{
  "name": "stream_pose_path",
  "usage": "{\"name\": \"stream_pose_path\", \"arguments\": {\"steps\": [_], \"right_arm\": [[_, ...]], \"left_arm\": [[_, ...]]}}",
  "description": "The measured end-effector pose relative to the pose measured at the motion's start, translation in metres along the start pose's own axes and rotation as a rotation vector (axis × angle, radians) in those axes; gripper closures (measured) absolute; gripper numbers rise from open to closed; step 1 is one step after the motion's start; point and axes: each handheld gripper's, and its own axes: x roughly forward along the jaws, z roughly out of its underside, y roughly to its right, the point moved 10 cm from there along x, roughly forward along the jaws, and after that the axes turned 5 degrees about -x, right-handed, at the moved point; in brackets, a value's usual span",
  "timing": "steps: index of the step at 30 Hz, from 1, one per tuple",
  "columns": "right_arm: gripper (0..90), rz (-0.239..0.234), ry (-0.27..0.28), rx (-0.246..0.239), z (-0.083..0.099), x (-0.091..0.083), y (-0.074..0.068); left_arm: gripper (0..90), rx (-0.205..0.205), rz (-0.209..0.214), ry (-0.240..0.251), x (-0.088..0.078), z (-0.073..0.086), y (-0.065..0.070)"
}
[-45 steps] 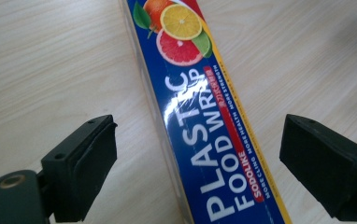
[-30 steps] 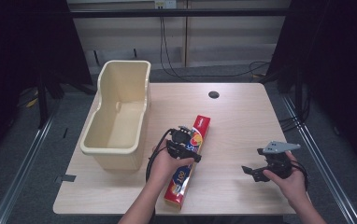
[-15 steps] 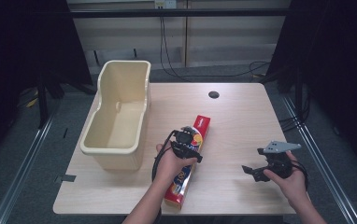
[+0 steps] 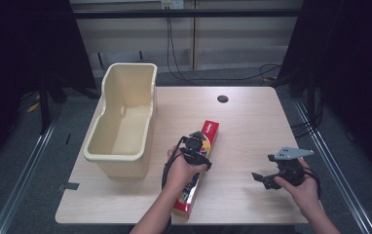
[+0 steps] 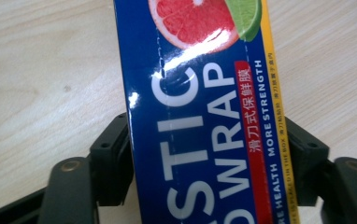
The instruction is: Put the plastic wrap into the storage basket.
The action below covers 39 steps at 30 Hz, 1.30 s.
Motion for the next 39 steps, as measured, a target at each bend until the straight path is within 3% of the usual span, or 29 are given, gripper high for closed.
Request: {"name": "stream_pose_path", "arguments": {"steps": [4, 9, 14, 25, 39], "right_arm": [[4.5, 0.003, -0.001, -0.004, 0.000, 0.000, 0.000], [4.5, 0.005, 0.001, -0.006, 0.000, 0.000, 0.000], [4.4, 0.003, 0.006, -0.007, -0.001, -0.001, 0.000], [4.1, 0.000, 0.002, -0.017, -0.001, -0.001, -0.001], [3.0, 0.003, 0.005, -0.020, -0.002, 0.000, -0.002]], "left_arm": [[37.8, -0.021, -0.021, -0.018, -0.004, 0.000, 0.000], [40.2, 0.024, -0.029, -0.067, -0.006, 0.003, -0.001], [40.6, 0.039, -0.010, -0.101, -0.013, 0.005, 0.001], [40.7, 0.034, 0.007, -0.127, -0.035, 0.000, -0.001], [40.7, 0.034, 0.029, -0.121, -0.066, -0.014, 0.006]]}}
